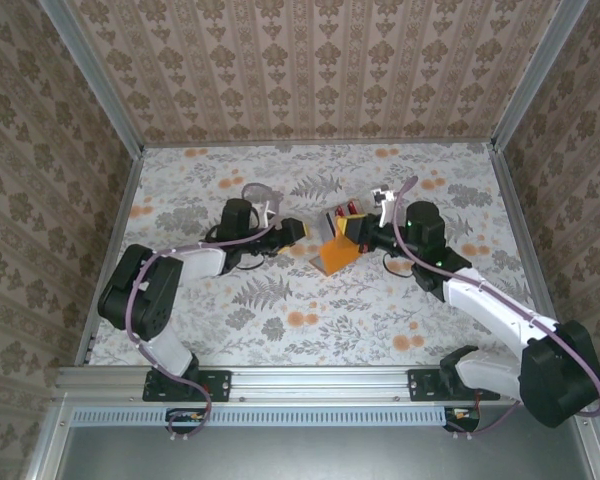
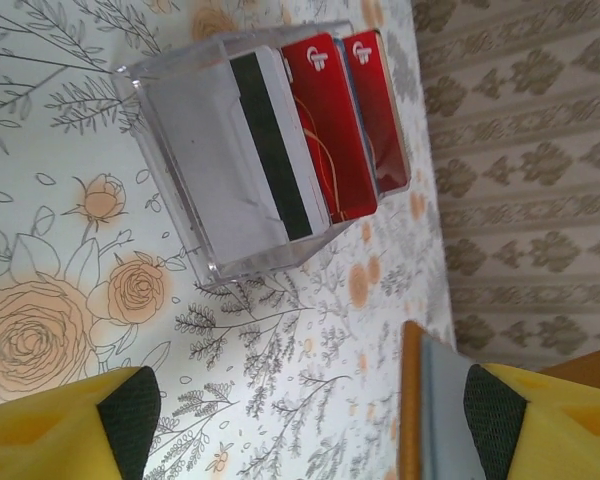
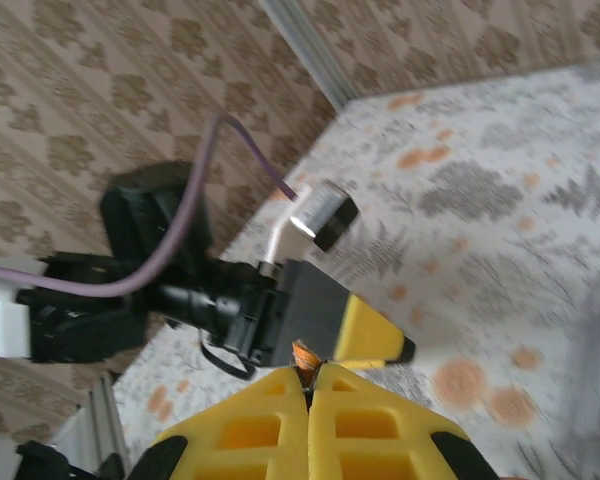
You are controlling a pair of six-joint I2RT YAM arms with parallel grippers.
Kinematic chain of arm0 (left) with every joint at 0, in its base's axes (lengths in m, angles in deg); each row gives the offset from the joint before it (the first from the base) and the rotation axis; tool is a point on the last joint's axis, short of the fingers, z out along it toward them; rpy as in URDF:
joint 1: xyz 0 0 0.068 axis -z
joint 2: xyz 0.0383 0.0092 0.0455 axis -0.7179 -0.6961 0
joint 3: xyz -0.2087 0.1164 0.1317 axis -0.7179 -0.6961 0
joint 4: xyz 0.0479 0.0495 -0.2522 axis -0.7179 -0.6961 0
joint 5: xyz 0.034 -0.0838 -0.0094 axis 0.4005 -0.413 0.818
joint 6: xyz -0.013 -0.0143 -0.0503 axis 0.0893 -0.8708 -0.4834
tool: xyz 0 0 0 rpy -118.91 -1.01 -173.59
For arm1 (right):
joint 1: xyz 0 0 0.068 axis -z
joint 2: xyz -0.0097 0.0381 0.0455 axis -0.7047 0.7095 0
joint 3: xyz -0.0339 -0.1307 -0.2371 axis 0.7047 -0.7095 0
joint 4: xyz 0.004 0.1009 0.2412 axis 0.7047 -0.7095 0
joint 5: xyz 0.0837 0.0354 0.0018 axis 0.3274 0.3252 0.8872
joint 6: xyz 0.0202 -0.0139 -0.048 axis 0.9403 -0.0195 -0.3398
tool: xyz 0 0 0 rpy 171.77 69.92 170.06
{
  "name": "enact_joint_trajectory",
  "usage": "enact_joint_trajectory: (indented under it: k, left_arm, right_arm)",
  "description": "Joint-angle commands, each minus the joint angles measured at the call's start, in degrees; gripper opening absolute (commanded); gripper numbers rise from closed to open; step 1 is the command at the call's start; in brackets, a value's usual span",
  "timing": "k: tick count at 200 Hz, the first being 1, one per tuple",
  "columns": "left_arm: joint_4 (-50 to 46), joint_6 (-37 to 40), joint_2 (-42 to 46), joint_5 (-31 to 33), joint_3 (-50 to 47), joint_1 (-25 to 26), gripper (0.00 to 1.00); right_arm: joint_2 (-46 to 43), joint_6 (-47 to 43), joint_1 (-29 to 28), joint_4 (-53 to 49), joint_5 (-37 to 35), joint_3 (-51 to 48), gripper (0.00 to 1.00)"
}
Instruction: Put the credit cards into the card holder
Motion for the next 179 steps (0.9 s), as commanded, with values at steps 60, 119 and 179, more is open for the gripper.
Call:
enact_joint_trajectory:
  k: [60,119,179]
  left_arm:
    - [29.47,-25.29,-5.15,-12.07,-3.06,-1.03,0.67]
    - [47.99,-38.16,-14.13,-12.37,-1.98,-0.03,0.44]
    - [48.00,-40.86,-13.72,-12.47,-1.04,-0.03,0.46]
  right_arm:
    - [6.38,7.39,0.88,13.04,7.79,7.78,0.00]
    - [8.39,8.47,0.88,13.82,8.57,9.07,0.00]
    - [9.46,7.75,0.96,13.50,8.13,8.85,0.00]
